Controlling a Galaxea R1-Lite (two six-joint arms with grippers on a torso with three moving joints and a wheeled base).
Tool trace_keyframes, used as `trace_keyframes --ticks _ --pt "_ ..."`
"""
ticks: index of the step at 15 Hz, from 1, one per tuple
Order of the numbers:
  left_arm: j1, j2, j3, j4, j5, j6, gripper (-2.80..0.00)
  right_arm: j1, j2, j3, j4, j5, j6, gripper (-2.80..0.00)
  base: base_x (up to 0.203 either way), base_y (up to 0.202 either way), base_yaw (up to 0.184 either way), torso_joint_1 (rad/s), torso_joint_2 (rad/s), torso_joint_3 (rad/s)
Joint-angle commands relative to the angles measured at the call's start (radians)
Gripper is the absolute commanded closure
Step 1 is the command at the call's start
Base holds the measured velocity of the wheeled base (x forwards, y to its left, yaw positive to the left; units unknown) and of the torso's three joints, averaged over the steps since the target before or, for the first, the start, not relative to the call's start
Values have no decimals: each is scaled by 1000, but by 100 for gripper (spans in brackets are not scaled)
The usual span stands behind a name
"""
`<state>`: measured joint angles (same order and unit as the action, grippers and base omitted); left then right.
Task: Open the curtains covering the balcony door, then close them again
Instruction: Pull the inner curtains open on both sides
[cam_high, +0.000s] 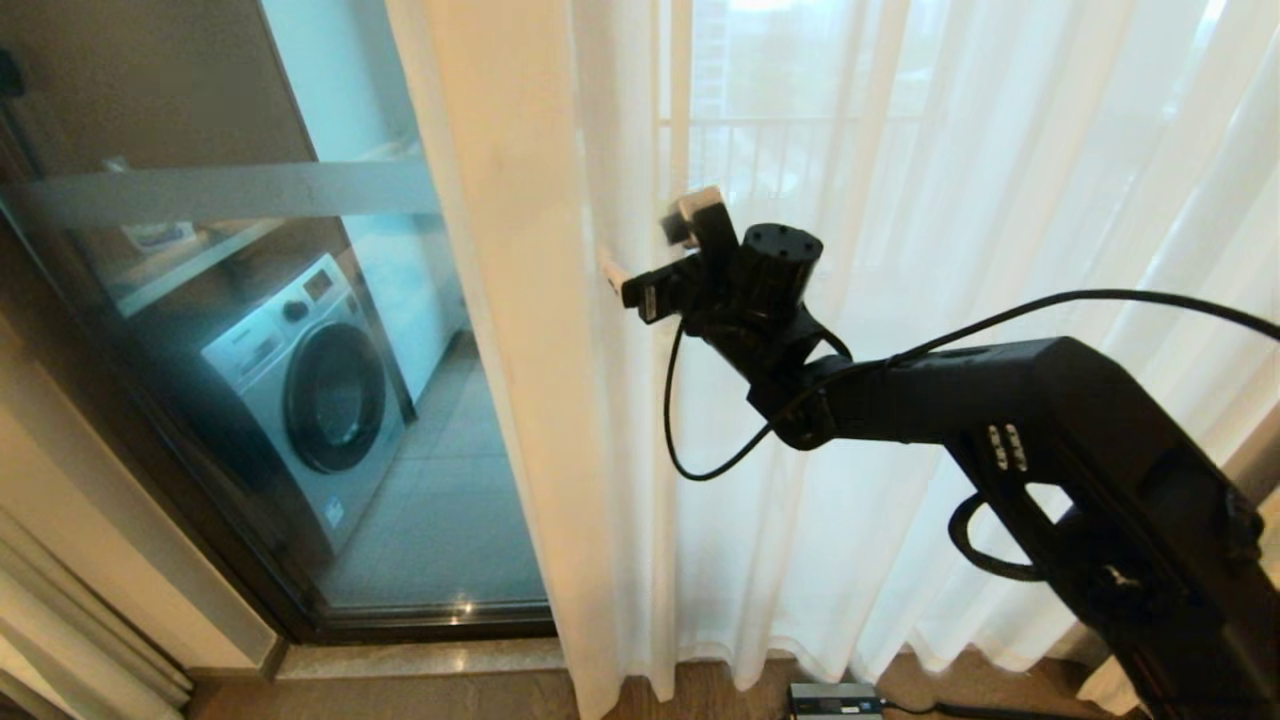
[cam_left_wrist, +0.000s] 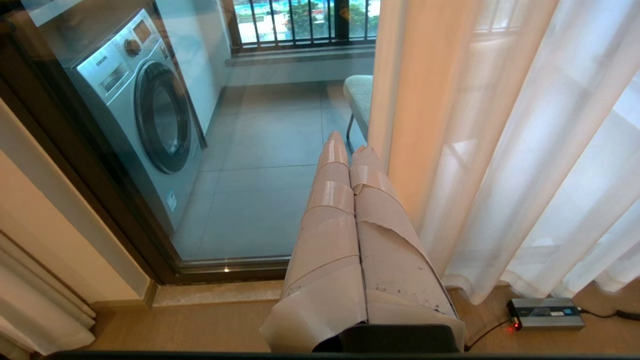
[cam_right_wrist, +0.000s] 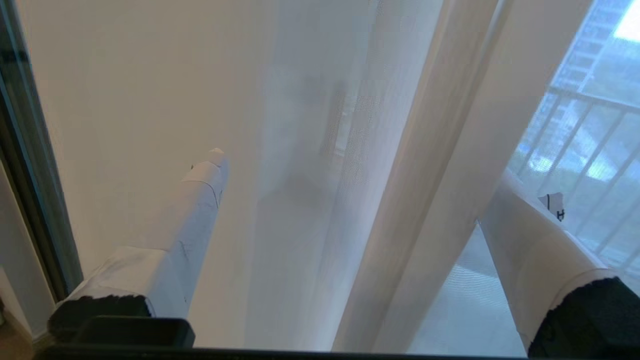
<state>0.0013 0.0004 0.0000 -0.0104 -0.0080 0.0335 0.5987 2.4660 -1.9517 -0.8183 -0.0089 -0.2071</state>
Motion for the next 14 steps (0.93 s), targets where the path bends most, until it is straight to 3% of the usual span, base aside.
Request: trace_keyframes --ticks 1,8,9,14 --pt "0 0 0 0 0 0 0 -2 17 -1 -2 0 0 -280 0 0 0 0 0 0" --pt "0 0 0 0 0 0 0 -31 31 -1 -2 0 -3 -280 0 0 0 0 0 0" --pt "0 0 0 0 0 0 0 -33 34 -1 -4 0 -2 0 0 0 0 0 0 0" --pt "0 0 0 0 0 0 0 -46 29 -1 -15 0 3 0 0 0 0 0 0 0"
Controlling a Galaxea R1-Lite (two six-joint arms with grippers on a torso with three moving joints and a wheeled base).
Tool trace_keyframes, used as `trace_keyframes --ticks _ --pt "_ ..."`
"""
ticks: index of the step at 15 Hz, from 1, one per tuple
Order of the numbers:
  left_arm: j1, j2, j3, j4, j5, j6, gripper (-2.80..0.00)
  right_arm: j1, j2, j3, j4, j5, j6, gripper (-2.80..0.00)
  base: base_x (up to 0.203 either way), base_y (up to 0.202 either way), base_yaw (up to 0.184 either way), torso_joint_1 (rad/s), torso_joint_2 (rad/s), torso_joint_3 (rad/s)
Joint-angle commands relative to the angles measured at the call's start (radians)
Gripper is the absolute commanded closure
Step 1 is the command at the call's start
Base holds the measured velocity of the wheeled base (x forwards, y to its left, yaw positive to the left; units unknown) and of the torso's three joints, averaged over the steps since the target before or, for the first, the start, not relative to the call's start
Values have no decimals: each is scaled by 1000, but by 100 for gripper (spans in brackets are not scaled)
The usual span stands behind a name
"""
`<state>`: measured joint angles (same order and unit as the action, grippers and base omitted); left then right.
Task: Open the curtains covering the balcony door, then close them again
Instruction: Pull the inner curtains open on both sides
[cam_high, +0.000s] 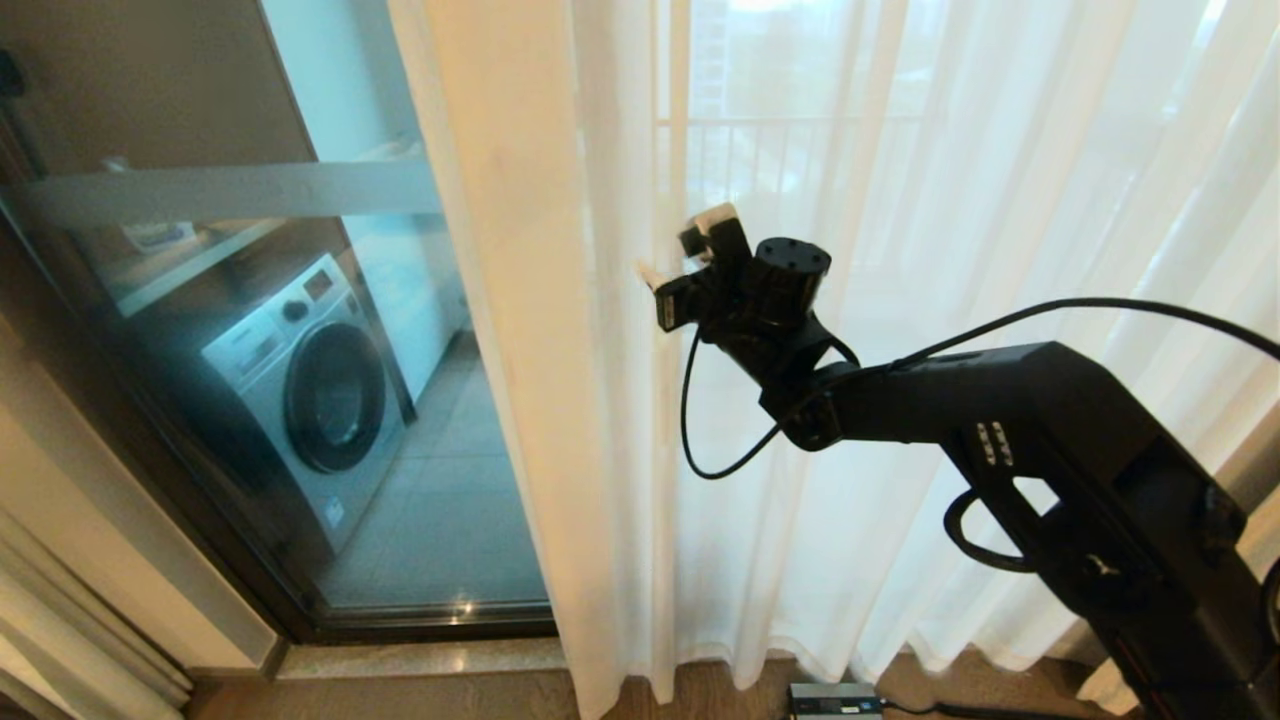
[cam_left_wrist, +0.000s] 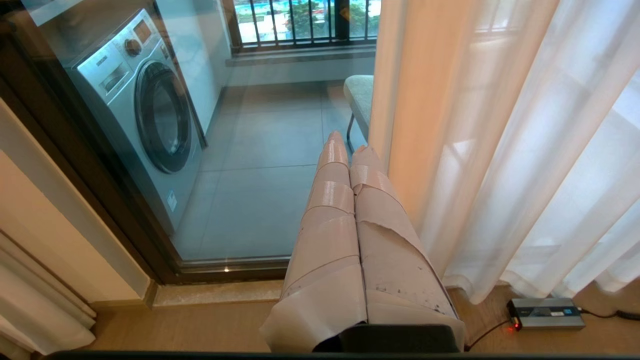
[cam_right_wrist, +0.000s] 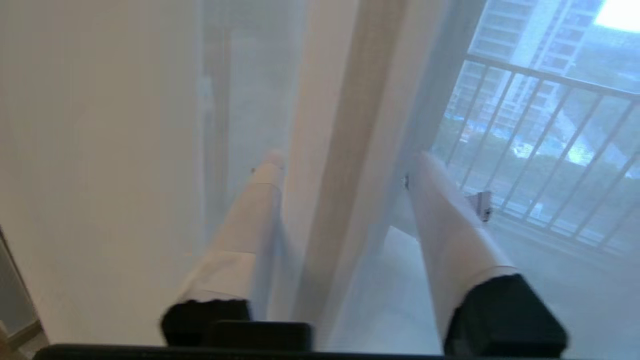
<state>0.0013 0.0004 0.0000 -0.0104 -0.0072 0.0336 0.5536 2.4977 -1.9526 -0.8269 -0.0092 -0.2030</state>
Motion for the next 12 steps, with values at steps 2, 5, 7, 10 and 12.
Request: trace_keyframes --ticks 2,5,7,10,12 --pt "0 0 0 0 0 0 0 -4 -8 0 -23 0 0 0 0 0 0 0 0 0" --pt "0 0 0 0 0 0 0 -8 -16 0 -24 0 0 0 0 0 0 0 0 0" --pt "0 0 0 0 0 0 0 -12 -26 1 -24 -1 0 0 0 0 0 0 0 0" --pt "0 0 0 0 0 0 0 -15 -59 3 -24 -3 -1 0 0 0 0 0 0 0" --pt "0 0 0 0 0 0 0 -21 -90 3 -22 -3 -3 0 0 0 0 0 0 0"
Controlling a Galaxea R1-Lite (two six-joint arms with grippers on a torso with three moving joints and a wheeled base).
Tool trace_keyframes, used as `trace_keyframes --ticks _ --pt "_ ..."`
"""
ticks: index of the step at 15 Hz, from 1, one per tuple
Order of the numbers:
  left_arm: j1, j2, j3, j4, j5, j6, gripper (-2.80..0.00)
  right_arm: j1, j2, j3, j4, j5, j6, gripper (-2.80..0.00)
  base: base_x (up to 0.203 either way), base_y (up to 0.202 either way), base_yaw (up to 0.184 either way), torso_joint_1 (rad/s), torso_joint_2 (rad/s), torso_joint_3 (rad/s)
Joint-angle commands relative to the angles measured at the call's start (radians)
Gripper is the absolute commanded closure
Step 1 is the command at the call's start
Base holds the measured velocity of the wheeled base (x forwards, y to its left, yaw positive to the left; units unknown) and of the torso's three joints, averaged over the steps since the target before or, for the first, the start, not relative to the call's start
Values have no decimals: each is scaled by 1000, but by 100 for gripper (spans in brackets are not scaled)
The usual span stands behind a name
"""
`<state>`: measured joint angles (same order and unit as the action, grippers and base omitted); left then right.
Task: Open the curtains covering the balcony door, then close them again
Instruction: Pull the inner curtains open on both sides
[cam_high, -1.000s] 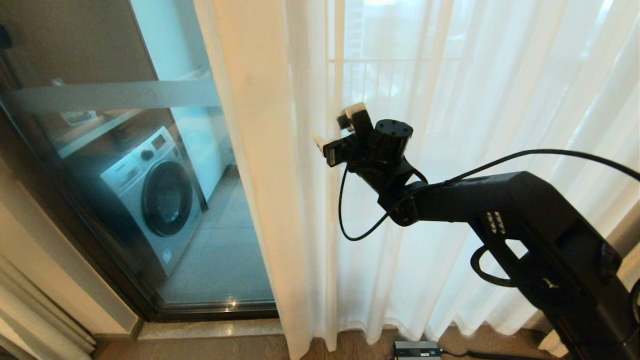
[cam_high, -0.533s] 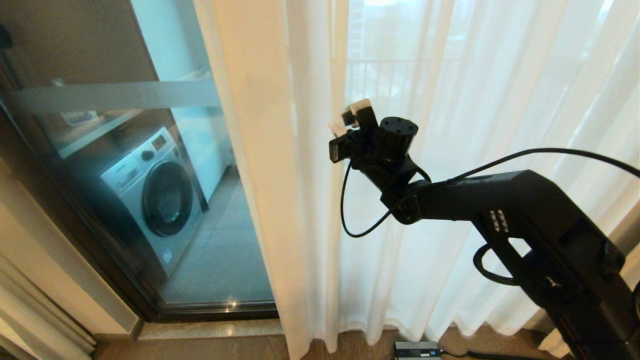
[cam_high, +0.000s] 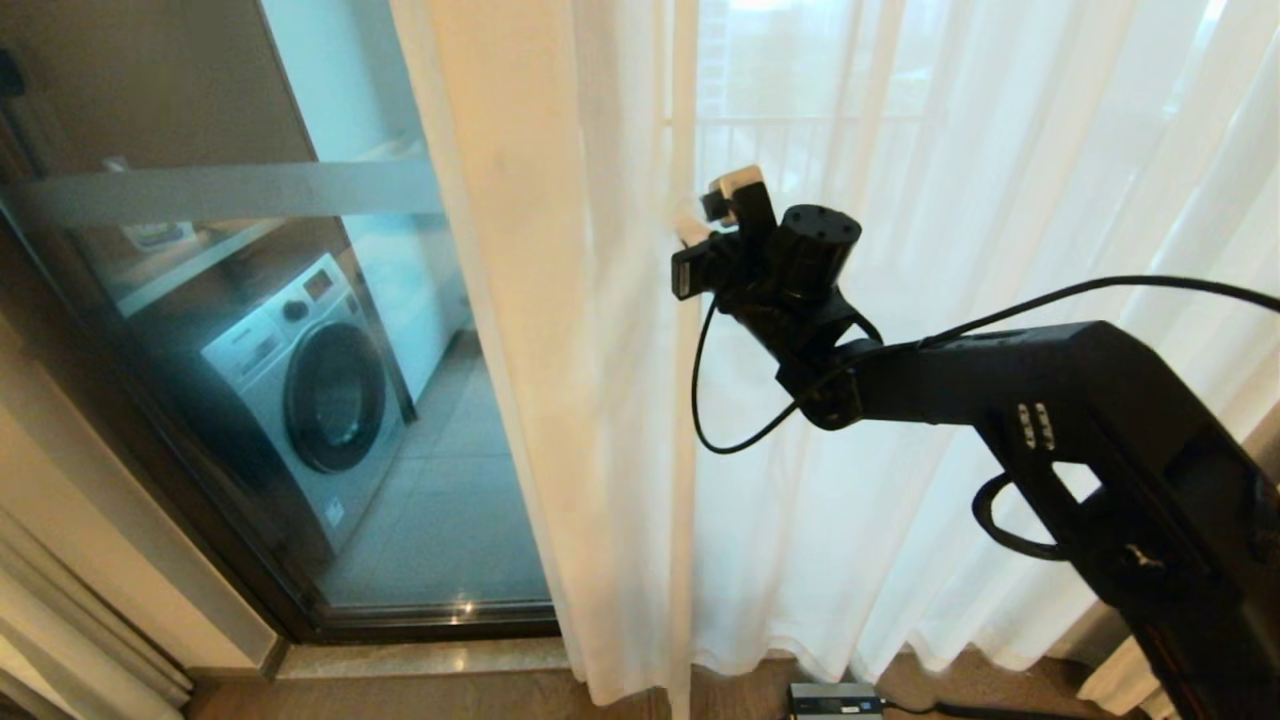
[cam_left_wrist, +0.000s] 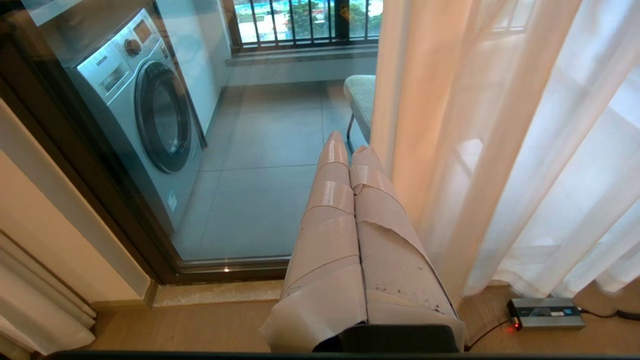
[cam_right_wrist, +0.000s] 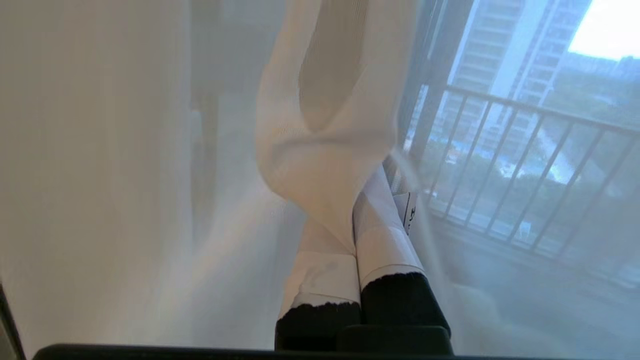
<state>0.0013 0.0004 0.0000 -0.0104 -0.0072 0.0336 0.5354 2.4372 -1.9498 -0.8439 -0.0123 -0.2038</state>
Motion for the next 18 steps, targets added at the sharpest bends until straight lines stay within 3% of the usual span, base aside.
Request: trace_keyframes --ticks 1,7,15,18 --pt "0 0 0 0 0 0 0 -7 -49 1 -3 0 -2 0 0 0 0 0 0 0" --pt "0 0 0 0 0 0 0 -39 -198 68 2 1 -24 0 0 0 0 0 0 0" --pt "0 0 0 0 0 0 0 -121 -436 313 -13 -1 -49 0 0 0 0 0 0 0" --pt "0 0 0 0 0 0 0 -167 -502 394 -28 -49 -47 0 0 0 0 0 0 0"
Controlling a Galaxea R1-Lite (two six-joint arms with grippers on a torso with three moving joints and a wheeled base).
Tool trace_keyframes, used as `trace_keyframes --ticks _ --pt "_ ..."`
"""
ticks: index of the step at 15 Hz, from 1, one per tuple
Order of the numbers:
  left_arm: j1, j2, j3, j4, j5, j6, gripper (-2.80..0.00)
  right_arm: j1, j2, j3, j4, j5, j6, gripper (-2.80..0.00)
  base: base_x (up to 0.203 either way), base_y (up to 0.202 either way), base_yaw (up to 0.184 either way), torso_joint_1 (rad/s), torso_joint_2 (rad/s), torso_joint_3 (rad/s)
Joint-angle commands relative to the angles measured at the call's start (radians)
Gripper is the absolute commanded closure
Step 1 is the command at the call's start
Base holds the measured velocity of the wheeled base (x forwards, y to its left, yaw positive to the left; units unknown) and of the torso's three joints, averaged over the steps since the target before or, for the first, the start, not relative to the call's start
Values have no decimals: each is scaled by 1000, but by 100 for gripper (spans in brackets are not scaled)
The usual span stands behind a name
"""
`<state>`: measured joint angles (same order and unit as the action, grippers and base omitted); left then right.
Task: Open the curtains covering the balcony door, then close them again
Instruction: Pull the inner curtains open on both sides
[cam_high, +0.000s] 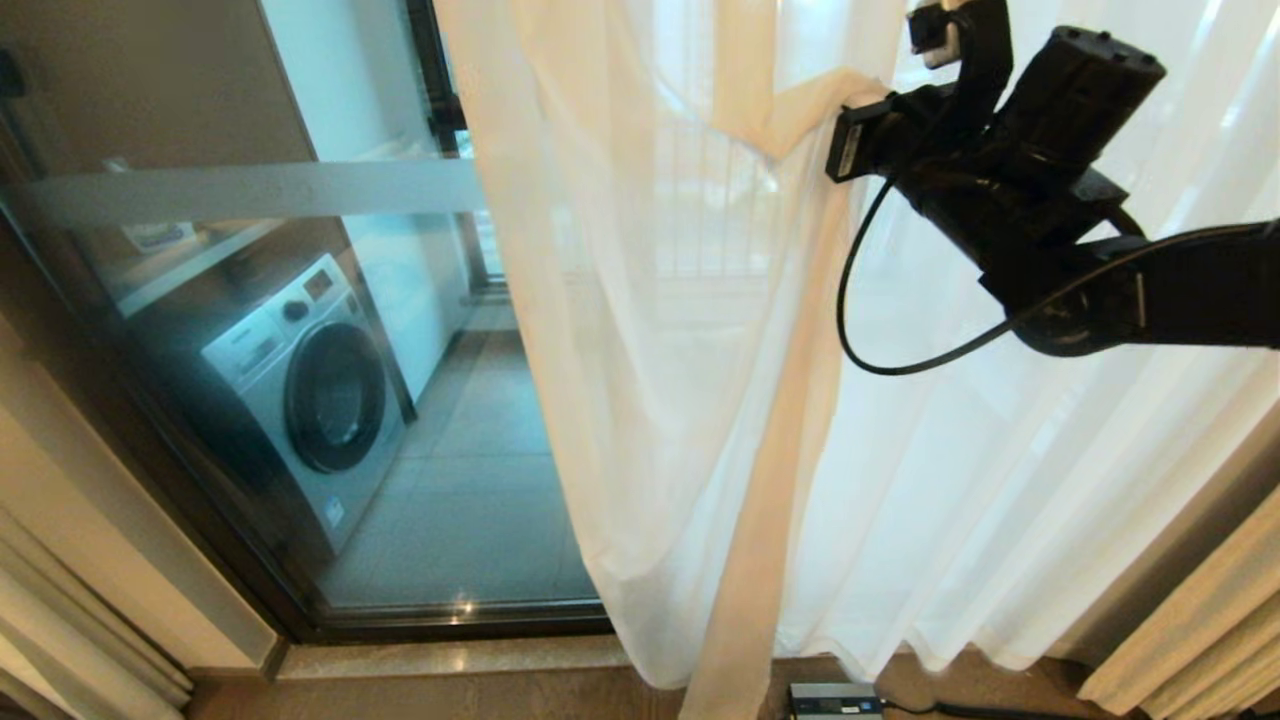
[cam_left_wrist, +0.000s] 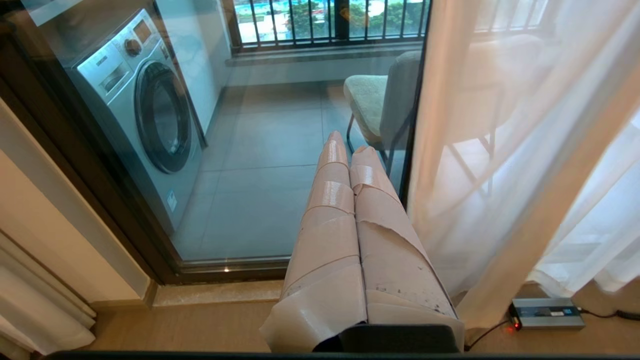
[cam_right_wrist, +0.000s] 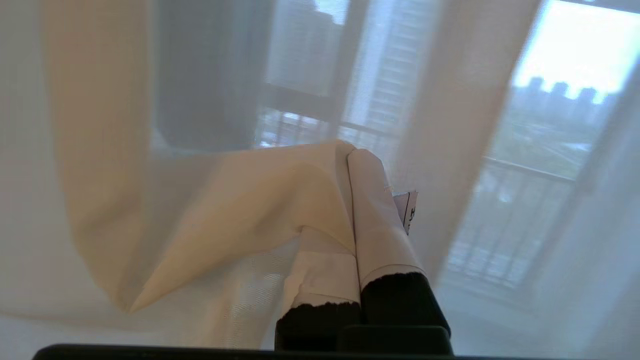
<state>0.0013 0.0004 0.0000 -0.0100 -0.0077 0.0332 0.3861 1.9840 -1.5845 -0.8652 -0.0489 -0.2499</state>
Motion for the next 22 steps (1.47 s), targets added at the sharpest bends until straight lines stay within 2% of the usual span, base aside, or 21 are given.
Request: trace_keyframes --ticks 1,8,14,17,22 --pt "0 0 0 -1 0 1 0 -29 -66 42 -8 -26 1 0 0 0 0 0 0 0" --pt "0 0 0 -1 0 1 0 -118 -191 192 -8 -64 -2 0 0 0 0 0 0 0" --pt "0 0 0 -1 0 1 0 -210 -293 350 -6 -66 3 0 0 0 0 0 0 0" --pt "0 0 0 -1 0 1 0 -222 -334 418 -10 -78 6 0 0 0 0 0 0 0" --pt "0 0 0 -1 0 1 0 -229 -362 452 -16 -81 8 0 0 0 0 0 0 0"
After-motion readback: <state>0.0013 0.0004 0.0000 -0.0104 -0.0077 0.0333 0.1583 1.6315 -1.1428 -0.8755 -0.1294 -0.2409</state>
